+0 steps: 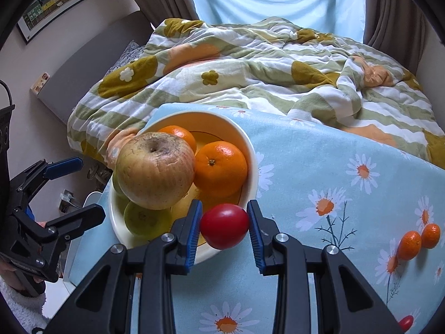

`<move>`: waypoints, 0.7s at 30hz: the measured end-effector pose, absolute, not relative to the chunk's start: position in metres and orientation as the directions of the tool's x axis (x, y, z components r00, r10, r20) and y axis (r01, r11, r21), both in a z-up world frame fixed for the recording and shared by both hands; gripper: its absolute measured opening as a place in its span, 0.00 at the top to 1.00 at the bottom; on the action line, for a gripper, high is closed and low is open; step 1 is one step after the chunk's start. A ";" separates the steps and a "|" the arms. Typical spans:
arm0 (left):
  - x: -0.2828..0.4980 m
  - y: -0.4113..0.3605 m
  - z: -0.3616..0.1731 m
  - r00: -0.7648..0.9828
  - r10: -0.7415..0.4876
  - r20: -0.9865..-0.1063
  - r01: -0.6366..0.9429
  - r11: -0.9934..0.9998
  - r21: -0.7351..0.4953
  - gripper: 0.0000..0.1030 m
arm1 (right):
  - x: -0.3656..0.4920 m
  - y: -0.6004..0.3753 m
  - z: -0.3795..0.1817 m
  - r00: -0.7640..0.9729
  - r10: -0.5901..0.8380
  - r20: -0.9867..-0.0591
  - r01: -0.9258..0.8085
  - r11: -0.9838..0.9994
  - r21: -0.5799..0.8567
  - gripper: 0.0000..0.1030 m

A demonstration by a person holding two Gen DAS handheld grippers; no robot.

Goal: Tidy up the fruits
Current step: 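Lower the red tomato into the bowl and open the right tool, then withdraw both tools from the bowl toward the kiwi and tangerines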

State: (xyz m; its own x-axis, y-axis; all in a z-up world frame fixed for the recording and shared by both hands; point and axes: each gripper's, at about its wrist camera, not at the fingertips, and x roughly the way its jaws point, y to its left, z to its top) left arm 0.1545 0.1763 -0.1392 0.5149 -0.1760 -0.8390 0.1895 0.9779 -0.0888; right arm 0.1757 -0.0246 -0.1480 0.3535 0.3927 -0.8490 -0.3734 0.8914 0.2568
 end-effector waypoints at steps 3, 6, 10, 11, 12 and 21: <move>0.151 0.181 -0.143 0.511 -0.173 -0.842 0.182 0.979 -0.091 0.00 | 0.172 -0.020 -0.153 0.350 0.402 -0.846 -0.396 0.882 0.256 0.70; 0.149 0.183 -0.144 0.511 -0.175 -0.842 0.182 0.979 -0.093 0.00 | 0.168 -0.016 -0.155 0.354 0.403 -0.844 -0.413 0.877 0.246 0.70; 0.148 0.183 -0.145 0.511 -0.177 -0.841 0.183 0.979 -0.095 0.00 | 0.163 -0.012 -0.157 0.361 0.384 -0.850 -0.425 0.879 0.216 0.62; 0.148 0.183 -0.145 0.512 -0.176 -0.841 0.183 0.979 -0.093 0.00 | 0.162 -0.012 -0.156 0.370 0.380 -0.848 -0.426 0.880 0.209 0.53; 0.148 0.183 -0.145 0.513 -0.174 -0.841 0.183 0.979 -0.091 0.00 | 0.160 -0.013 -0.154 0.377 0.384 -0.843 -0.427 0.880 0.209 0.34; 0.140 0.174 -0.128 0.534 -0.172 -0.828 0.205 0.976 -0.071 0.00 | 0.147 -0.030 -0.139 0.448 0.368 -0.815 -0.392 0.900 0.191 0.13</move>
State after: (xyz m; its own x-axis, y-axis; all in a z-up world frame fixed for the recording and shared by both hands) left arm 0.1402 0.1743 -0.1280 0.5344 -0.1719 -0.8275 0.2048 0.9763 -0.0706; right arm 0.1472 -0.0299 -0.1390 0.4478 0.3679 -0.8149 -0.3918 0.9000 0.1910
